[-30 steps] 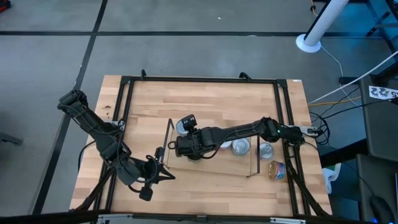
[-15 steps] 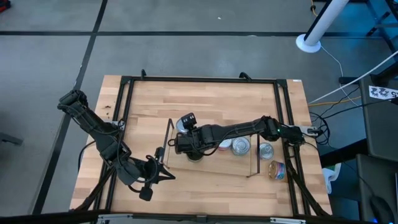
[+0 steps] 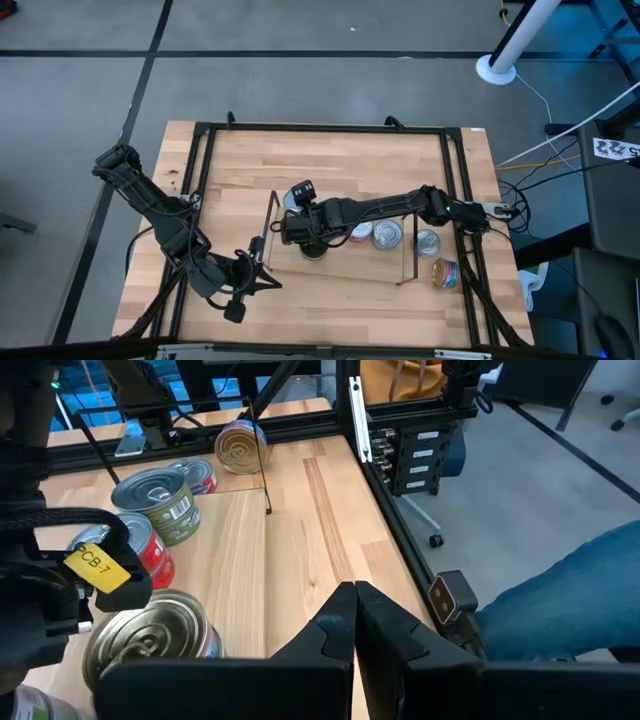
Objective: Stack canned seafood by type on shelf
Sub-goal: Stack the green white tuna can on top of the green white tuna cans on the shelf, then stack the blue pink tuna can on top of the blue pink tuna cans on the shelf
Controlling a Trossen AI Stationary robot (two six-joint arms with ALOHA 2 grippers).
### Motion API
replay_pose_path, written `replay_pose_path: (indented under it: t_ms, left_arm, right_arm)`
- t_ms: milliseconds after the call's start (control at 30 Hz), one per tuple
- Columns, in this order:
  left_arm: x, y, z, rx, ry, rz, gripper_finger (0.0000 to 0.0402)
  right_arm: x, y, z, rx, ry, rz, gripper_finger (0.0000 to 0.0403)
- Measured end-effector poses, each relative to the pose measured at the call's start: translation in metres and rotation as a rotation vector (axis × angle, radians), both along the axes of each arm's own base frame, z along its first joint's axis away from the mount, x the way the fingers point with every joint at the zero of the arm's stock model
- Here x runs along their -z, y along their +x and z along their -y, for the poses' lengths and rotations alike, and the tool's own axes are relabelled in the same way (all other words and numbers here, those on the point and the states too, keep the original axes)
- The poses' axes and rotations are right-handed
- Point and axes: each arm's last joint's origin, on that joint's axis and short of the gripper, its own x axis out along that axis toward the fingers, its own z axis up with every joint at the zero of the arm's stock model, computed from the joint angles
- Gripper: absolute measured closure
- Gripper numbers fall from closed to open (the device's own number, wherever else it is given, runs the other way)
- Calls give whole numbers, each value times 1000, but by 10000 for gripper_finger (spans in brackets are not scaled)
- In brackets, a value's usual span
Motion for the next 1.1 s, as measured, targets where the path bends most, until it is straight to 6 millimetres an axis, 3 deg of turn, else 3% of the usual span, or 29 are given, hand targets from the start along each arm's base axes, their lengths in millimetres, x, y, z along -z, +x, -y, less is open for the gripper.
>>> replay_pose_path:
  t_ms: [967, 1100]
  left_arm:
    - [0, 0, 0, 1, -2, 1, 400]
    - [0, -1, 1, 4, -3, 1, 398]
  right_arm:
    - [-27, -13, 0, -22, 66, 29, 149]
    - [-37, -23, -11, -17, 61, 42, 149]
